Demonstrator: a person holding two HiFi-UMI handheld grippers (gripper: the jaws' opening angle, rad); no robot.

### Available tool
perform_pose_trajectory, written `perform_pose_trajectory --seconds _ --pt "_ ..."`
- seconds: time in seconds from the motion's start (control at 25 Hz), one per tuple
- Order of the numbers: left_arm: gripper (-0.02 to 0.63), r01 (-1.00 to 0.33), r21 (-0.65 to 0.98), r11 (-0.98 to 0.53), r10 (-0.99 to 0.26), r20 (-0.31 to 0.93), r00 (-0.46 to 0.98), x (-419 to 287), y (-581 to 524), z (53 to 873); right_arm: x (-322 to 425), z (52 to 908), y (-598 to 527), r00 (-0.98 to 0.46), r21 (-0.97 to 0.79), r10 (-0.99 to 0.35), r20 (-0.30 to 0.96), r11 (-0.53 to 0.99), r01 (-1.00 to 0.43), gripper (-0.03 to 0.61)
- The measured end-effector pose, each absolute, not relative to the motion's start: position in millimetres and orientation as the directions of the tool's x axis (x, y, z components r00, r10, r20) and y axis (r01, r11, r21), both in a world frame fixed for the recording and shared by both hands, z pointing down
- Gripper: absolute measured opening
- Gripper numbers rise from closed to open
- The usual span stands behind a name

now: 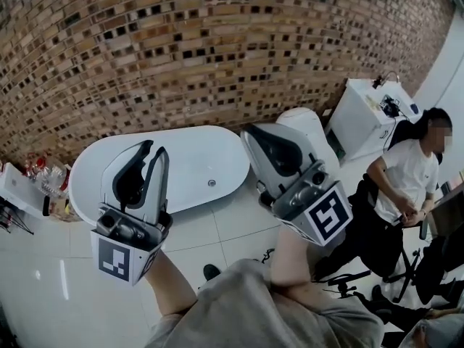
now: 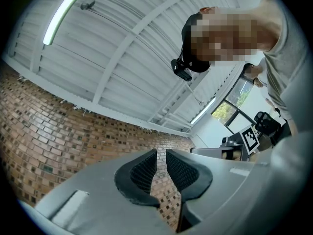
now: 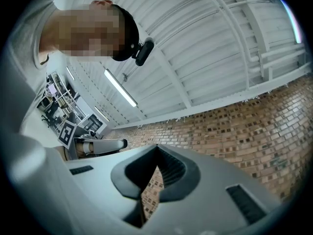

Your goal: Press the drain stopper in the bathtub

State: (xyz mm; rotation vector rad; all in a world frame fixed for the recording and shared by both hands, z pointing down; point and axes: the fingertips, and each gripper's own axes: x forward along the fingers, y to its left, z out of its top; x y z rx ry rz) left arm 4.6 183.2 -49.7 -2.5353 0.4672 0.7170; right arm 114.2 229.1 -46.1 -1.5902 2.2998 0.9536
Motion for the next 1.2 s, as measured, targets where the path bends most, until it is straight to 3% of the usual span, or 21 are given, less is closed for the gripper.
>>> perform_pose_trajectory --seconds 1.2 --pt "0.06 -0.355 -0.385 -0.852 -0.127 -0.505 0.854 45.3 192.9 -45.1 126.9 -41.1 228.7 -0.406 0.399 -0.775 -0.483 0.218 -0.891 0.014"
